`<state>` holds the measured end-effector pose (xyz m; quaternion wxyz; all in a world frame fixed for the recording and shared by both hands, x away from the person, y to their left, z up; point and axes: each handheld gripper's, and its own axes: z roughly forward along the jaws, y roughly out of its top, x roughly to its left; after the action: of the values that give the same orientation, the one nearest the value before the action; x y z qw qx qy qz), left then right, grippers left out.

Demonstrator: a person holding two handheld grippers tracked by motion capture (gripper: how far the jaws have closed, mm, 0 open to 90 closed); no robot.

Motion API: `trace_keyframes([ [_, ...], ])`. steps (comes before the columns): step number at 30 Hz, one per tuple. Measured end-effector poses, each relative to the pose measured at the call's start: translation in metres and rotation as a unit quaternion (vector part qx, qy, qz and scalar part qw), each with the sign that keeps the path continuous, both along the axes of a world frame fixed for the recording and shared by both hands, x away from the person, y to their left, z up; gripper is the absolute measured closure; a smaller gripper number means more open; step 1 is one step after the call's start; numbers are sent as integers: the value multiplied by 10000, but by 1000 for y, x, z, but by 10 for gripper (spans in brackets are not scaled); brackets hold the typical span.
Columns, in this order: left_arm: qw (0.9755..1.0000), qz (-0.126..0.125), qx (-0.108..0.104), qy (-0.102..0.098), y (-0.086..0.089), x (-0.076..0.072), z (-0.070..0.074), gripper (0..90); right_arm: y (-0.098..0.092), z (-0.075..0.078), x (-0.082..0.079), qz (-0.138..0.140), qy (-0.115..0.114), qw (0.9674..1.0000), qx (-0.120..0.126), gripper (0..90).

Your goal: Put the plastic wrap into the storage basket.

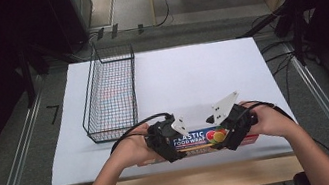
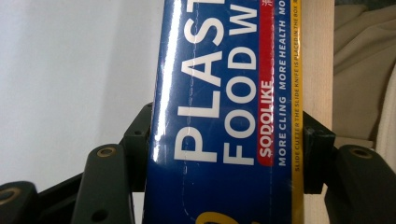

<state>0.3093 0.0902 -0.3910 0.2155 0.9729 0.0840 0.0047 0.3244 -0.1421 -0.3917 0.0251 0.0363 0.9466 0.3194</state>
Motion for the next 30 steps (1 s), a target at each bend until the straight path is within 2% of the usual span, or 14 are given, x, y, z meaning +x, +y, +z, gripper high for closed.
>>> trace_keyframes([
  [3, 10000, 66, 2, -7, 3, 2, 1, 396, -8, 5, 2, -108, 10, 9999, 76, 183],
  [7, 9999, 156, 17, 17, 7, 3, 1, 396, -15, 7, 4, -154, -2, 9999, 58, 183],
  [9, 9998, 175, -23, 41, 9, 3, 2, 396, -22, 8, 7, -350, -95, 9992, 161, 183],
  [14, 9996, 291, -51, 49, 15, 6, 5, 396, -31, 11, 9, -472, -216, 9982, 285, 184],
  [20, 9990, 447, -44, 28, 22, 10, 9, 396, -43, 13, 10, -615, -182, 9969, 446, 184],
  [30, 9973, 725, -102, 39, 35, 15, 18, 396, -64, 16, 15, -966, -231, 9927, 689, 188],
])
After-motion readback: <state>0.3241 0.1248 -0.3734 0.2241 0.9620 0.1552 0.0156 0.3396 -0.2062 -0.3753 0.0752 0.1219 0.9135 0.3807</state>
